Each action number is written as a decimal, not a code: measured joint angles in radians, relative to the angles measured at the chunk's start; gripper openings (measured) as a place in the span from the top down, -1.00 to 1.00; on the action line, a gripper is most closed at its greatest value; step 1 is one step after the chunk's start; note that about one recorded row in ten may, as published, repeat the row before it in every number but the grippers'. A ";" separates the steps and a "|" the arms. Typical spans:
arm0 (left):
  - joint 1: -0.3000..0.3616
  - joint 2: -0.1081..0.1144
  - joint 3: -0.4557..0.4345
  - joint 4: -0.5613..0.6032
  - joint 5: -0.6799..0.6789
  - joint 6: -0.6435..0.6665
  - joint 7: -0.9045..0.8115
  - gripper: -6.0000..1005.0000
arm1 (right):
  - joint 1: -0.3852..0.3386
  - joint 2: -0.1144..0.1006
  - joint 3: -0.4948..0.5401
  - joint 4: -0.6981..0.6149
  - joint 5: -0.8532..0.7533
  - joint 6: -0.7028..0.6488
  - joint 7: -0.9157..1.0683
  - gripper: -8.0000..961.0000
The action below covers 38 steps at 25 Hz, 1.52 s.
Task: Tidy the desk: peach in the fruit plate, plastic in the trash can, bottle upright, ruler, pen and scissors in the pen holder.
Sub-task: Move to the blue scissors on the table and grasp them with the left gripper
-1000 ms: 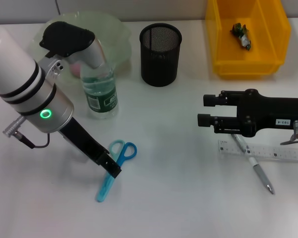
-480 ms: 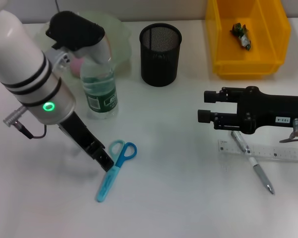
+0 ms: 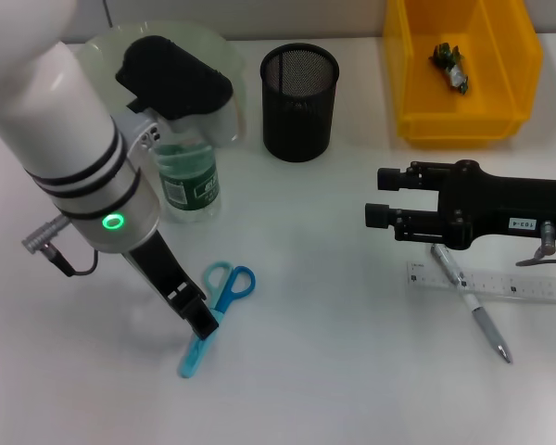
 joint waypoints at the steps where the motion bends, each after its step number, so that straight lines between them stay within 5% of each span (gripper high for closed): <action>1: 0.002 0.000 0.011 0.004 -0.002 -0.002 -0.006 -0.68 | 0.000 0.000 0.000 0.001 0.000 0.000 -0.001 -0.36; 38: 0.023 -0.001 0.121 0.001 -0.053 -0.088 -0.023 -0.68 | -0.012 0.000 -0.002 0.009 0.025 0.000 -0.003 -0.36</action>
